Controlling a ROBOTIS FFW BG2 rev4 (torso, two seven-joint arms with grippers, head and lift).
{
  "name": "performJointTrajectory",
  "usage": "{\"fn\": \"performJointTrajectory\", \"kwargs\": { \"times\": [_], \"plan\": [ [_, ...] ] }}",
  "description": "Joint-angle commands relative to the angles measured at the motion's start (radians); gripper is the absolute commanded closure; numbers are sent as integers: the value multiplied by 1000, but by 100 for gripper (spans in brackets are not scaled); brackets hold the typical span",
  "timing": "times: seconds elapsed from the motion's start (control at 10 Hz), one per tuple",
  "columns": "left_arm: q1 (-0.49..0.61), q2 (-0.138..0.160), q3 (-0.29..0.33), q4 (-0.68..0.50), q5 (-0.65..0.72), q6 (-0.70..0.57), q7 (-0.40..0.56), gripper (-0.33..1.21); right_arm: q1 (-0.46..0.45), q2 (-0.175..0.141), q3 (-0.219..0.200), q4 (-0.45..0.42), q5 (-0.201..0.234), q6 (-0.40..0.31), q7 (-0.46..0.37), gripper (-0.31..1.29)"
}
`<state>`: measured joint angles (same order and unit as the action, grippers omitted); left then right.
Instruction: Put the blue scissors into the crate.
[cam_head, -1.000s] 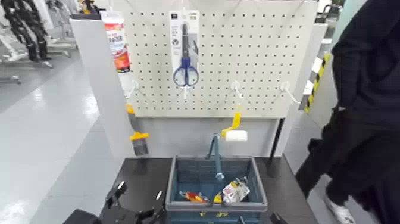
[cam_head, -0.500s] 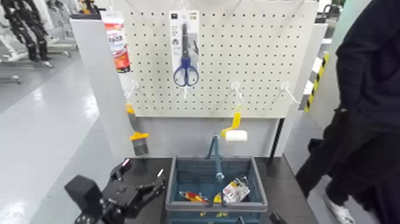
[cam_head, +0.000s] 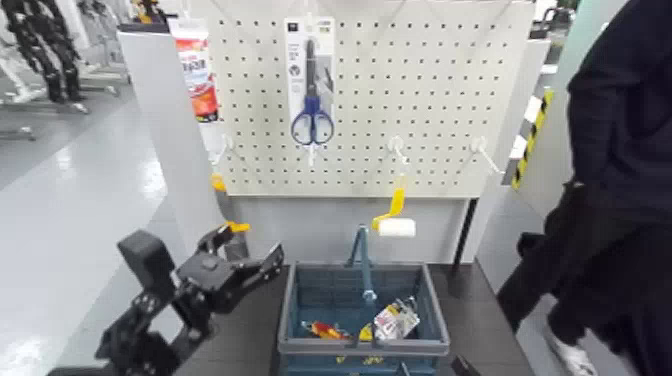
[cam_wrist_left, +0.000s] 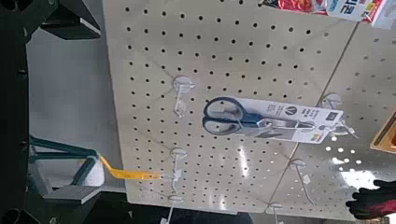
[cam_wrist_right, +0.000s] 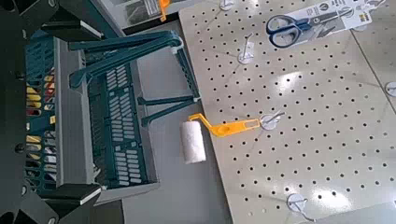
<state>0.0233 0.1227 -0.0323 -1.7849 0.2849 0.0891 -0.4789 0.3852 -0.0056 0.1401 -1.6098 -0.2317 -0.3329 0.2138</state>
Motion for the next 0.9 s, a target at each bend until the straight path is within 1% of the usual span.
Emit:
{"fn": "performJointTrajectory", "kwargs": {
  "times": [0.1,0.2,0.5,0.9],
  "plan": [
    [-105,0,9,50,17,15,-40,15,-5,-2,6,4,-6,-2,-1,15],
    [-140,-2,14,68,20,18,-66,15,-6,-2,7,4,-6,0,1,15],
    [-240,20,0,127,59,41,-116,17,-11,-5,12,5,-11,-2,1,15],
    [-385,25,-34,234,74,8,-181,17,-16,-8,19,5,-14,-2,-1,15]
  ]
}}
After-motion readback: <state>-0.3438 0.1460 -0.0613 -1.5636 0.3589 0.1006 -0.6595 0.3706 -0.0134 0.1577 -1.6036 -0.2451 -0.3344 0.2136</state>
